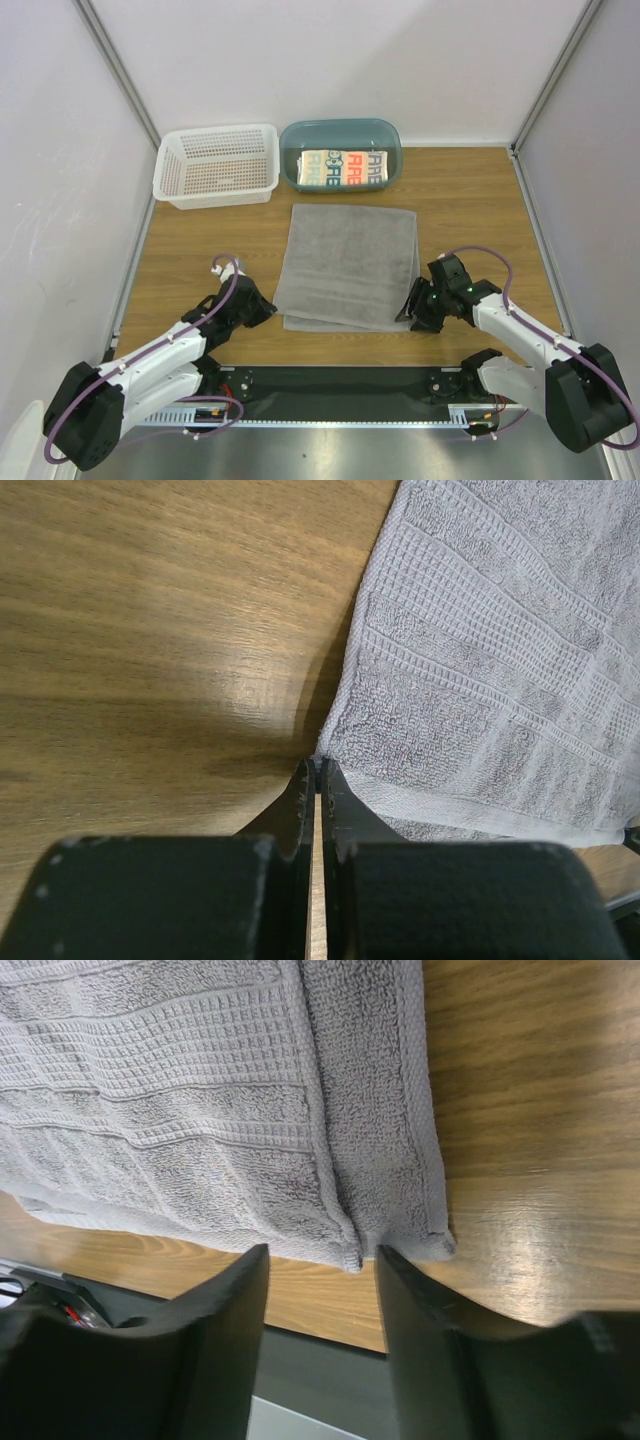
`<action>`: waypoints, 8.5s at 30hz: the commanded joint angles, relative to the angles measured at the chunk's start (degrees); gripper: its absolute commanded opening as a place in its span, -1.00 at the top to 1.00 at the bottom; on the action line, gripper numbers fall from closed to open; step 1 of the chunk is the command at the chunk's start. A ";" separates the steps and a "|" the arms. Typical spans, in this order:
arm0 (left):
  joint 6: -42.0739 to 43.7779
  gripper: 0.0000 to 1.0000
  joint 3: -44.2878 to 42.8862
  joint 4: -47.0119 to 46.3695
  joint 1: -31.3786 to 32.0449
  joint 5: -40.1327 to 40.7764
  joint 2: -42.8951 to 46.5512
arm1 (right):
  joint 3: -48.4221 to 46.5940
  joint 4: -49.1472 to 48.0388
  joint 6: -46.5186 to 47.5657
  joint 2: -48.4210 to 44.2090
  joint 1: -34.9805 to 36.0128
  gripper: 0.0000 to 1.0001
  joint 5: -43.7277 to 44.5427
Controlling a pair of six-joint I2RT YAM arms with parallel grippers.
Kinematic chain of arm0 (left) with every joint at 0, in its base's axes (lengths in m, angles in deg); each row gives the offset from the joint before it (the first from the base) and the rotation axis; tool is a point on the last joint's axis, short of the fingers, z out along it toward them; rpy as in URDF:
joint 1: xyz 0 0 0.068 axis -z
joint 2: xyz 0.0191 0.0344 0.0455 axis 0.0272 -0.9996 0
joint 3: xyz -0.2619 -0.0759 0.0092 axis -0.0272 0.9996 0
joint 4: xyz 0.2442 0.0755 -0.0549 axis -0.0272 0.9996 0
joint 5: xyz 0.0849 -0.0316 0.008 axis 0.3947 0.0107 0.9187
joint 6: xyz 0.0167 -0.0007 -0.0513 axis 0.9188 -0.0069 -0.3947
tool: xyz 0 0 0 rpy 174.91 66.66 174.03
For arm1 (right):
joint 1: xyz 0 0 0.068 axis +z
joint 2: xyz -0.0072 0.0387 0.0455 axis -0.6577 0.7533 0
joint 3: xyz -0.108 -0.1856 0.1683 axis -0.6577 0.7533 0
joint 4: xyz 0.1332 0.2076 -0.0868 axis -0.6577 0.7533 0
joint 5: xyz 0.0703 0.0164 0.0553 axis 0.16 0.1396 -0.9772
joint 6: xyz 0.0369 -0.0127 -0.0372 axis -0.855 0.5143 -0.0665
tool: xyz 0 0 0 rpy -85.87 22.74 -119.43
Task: Fold and stack the towels
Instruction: Fold the towel
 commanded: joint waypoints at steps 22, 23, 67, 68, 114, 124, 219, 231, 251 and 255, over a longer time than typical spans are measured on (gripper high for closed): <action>6.49 0.99 -6.44 4.79 0.03 1.34 2.69 | -7.14 3.96 1.50 -0.46 0.49 1.00 1.31; 7.20 0.99 -8.71 5.85 0.12 1.77 3.04 | -8.64 4.67 2.11 -0.55 0.40 1.00 1.84; 26.72 0.99 -56.21 12.80 -1.11 2.04 -15.42 | -69.74 14.88 21.89 28.10 -23.77 1.00 -9.32; 26.37 0.99 -55.59 13.07 -1.11 2.04 -14.98 | -69.57 14.96 21.98 27.93 -23.77 1.00 -9.49; 17.06 0.99 -20.69 21.15 3.27 -12.20 5.41 | -22.99 27.70 14.78 -4.76 -25.09 1.00 -8.00; 12.84 0.99 -14.28 22.56 8.46 -10.45 5.07 | -11.92 28.41 13.72 -9.16 -24.38 1.00 -7.47; 27.86 0.35 -66.48 -2.13 -15.44 -14.75 -66.74 | -57.61 -7.98 12.58 58.25 -21.22 0.45 -3.60; 31.02 0.99 -62.80 -5.83 -15.44 -15.45 -59.82 | -57.61 -7.71 14.95 54.47 -21.13 1.00 -4.57; 41.83 0.99 -33.02 -11.45 -14.48 -18.62 -25.46 | -34.16 -4.29 18.03 21.08 -21.22 1.00 -6.94; 44.99 0.99 -22.66 -12.42 -11.50 -14.75 -9.32 | -27.92 -1.83 17.24 13.53 -21.13 1.00 -7.73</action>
